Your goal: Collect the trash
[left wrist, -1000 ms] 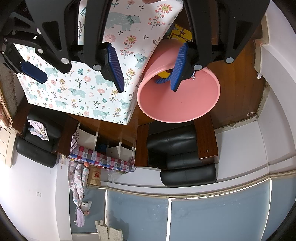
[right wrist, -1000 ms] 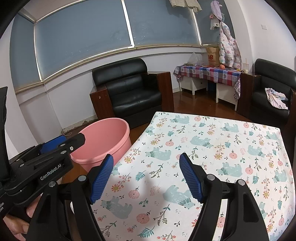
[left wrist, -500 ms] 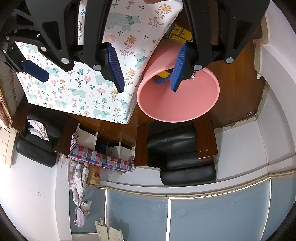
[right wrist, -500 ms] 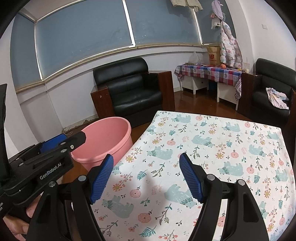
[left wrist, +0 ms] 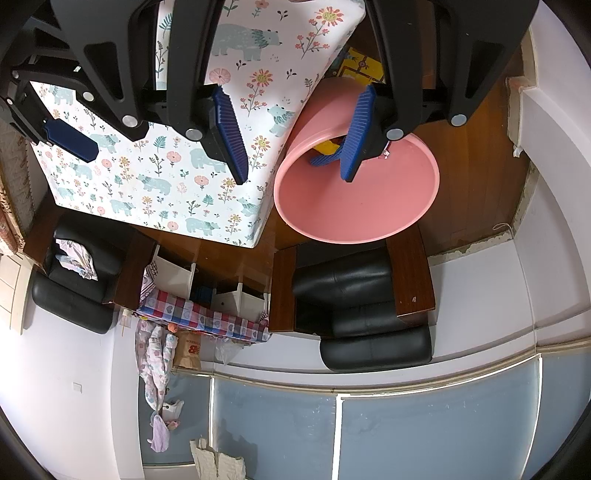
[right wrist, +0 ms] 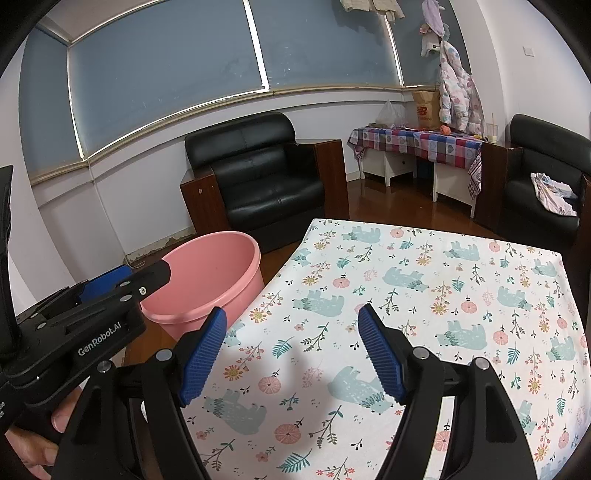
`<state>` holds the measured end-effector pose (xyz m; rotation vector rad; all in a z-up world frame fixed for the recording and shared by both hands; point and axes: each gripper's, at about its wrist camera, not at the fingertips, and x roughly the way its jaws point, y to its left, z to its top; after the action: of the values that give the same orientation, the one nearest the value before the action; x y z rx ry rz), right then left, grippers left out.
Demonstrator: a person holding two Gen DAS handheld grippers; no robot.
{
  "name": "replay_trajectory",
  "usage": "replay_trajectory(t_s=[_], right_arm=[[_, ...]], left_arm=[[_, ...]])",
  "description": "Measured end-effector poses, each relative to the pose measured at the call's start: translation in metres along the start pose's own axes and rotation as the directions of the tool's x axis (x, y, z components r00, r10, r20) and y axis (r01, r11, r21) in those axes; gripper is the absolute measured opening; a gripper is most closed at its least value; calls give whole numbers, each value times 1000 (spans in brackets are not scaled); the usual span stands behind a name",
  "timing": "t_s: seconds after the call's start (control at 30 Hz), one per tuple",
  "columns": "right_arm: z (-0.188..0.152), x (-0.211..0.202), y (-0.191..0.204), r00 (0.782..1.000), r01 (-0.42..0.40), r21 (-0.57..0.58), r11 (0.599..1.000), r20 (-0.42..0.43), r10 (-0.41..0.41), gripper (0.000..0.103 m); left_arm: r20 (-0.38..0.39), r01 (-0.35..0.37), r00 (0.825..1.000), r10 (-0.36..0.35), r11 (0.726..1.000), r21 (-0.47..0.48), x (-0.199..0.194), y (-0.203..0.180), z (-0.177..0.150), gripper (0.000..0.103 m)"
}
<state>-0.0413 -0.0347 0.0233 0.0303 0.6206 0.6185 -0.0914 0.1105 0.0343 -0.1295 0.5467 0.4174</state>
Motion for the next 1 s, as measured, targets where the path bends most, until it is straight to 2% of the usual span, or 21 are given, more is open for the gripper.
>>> replay_trajectory(t_s=[1.0], right_arm=[[-1,-9,-11,999,-1,41,999,49,-1,72]], left_arm=[[-3,7,1000,-7,1000,11,3,-6,-11,52]])
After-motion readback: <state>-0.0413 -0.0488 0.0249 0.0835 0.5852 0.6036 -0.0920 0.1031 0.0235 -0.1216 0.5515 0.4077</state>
